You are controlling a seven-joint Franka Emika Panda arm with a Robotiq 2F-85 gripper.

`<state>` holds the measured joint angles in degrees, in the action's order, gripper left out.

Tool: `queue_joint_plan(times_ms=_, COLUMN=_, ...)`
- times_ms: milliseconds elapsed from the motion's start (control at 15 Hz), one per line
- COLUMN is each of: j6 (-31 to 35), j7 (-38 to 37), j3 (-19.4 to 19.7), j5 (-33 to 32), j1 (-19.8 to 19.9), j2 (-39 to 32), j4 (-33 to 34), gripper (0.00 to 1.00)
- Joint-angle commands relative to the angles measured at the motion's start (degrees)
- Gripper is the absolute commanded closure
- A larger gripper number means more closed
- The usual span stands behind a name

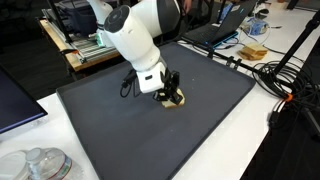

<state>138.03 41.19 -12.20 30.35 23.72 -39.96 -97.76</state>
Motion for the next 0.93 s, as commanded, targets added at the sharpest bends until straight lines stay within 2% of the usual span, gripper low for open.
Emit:
queue_joint_plan(times_ms=0, j6=5.5, j7=2.5, j3=-1.0, j5=5.2, j1=0.7, j2=8.2, j4=-11.3, gripper=0.95)
queue_joint_plan(times_ms=467, j6=15.1, j7=-2.3, j3=0.7, j5=10.8, j1=-3.5, j2=18.4, j4=-24.6, gripper=0.95)
queue_joint_plan(times_ms=867, j6=22.0, j7=-13.2, j3=2.9, j5=8.3, j1=-10.3, j2=23.9, j4=-31.7, gripper=0.95)
